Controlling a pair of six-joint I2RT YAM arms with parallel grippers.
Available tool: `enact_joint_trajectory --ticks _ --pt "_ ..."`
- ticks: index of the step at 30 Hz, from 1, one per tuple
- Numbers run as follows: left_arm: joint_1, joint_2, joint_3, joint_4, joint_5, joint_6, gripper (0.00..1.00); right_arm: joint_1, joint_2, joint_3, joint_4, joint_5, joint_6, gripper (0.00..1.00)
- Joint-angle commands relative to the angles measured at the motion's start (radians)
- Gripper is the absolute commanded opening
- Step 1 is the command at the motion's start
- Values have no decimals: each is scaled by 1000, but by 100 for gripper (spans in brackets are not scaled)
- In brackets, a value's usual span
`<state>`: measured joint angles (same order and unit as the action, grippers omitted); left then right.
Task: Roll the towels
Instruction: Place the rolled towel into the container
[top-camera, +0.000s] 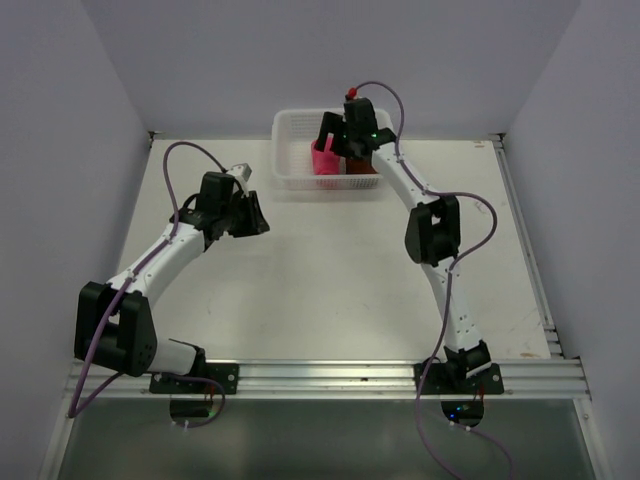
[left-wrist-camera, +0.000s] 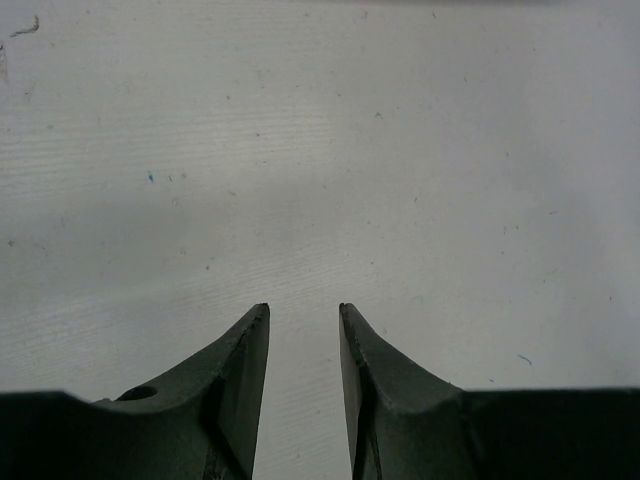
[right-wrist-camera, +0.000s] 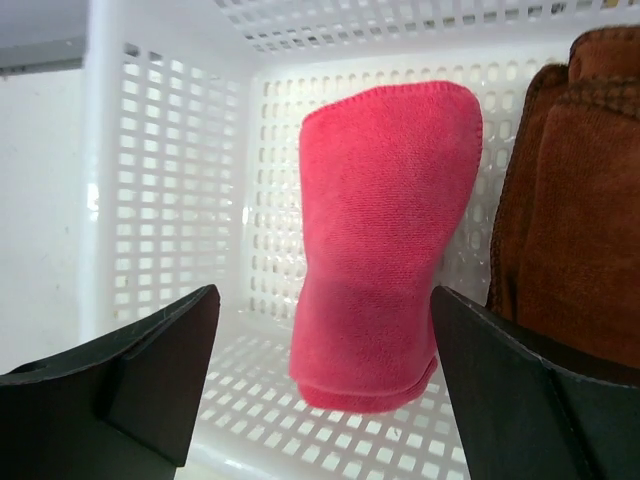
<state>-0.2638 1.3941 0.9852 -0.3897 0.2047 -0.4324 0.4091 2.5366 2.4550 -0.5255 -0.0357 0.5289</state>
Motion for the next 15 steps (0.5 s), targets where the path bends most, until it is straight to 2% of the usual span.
enact_joint_trajectory --ticks 1,6,8,10,11,12,15 --pt "6 -9 3 25 -10 32 38 -15 -134 19 -16 16 -47 90" --pt "12 -18 17 17 -19 46 40 -15 -249 4 -42 -16 -98 91" --pt "27 -24 27 9 -13 55 40 -12 -309 -37 -42 -56 -128 95" --pt "38 -40 24 26 -10 60 40 -12 -433 -170 -8 -84 -159 97" --pt "50 -59 18 37 -10 60 40 -9 -482 -294 33 -86 -165 98" --pt "54 -70 15 51 -17 60 40 -6 -586 -356 51 -87 -174 99" --pt "63 -102 12 49 -73 72 44 22 -738 -598 99 -15 -222 99"
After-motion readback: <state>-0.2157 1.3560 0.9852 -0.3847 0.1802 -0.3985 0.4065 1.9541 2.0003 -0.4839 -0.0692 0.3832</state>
